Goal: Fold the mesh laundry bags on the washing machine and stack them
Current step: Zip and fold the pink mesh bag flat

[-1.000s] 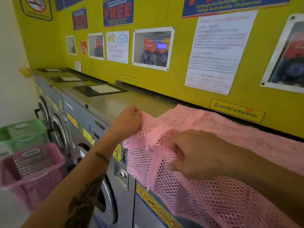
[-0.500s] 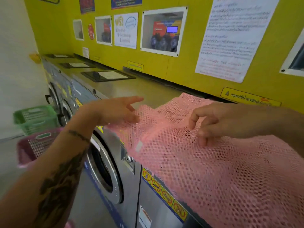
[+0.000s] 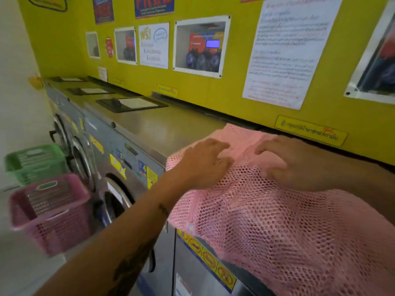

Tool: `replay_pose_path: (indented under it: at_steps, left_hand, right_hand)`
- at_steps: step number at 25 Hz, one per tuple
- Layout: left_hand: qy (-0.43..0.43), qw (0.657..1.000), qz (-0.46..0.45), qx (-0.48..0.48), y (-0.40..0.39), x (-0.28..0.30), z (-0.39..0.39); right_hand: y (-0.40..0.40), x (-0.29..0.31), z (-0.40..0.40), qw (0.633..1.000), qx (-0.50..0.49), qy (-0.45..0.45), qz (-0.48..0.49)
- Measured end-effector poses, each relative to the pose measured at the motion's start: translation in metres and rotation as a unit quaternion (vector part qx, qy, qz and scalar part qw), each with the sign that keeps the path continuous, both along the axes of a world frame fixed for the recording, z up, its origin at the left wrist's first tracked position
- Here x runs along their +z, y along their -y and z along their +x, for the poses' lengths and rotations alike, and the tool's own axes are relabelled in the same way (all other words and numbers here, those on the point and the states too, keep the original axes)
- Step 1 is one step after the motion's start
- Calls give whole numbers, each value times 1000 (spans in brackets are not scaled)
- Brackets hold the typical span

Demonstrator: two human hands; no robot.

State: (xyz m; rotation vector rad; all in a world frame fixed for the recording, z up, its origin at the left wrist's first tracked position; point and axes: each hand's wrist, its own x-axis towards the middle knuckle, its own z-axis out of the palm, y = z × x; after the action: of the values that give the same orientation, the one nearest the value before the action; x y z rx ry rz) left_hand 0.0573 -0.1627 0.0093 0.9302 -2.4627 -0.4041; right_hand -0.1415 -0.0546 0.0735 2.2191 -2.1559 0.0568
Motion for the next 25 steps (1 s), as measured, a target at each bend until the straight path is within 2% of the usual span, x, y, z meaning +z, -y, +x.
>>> replay_pose_path:
  at_steps: [2, 4, 5, 10, 13, 15, 18, 20, 22, 25]
  left_hand:
    - [110, 994, 4, 26, 12, -9, -13]
    - [149, 988, 19, 27, 25, -8, -13]
    - [154, 987, 36, 18, 31, -5, -12]
    - [177, 982, 66, 9, 42, 23, -11]
    - [261, 961, 5, 88, 27, 37, -35]
    - [266, 958, -19, 104, 4, 44, -58]
    - [236, 971, -20, 19, -36, 46, -101]
    - [229, 971, 10, -65, -63, 43, -127]
    - [277, 951, 54, -125, -81, 39, -146]
    - [375, 918, 45, -124, -85, 38, -165]
  right_hand:
    - [-12, -4, -18, 994, -55, 17, 89]
    - [-26, -14, -34, 980, -71, 47, 181]
    - [-33, -19, -42, 976, -69, 60, 196]
    - [-76, -17, -78, 978, -133, 73, 145]
    - [-106, -24, -102, 967, -185, 51, 170]
    - [-127, -30, -115, 962, -206, 62, 171]
    - [-154, -20, -128, 961, -222, 104, 126]
    - [-171, -7, -135, 959, -244, 89, 117]
    - [-188, 2, -142, 947, -280, 67, 140]
    - [-207, -1, -152, 935, -314, 71, 148]
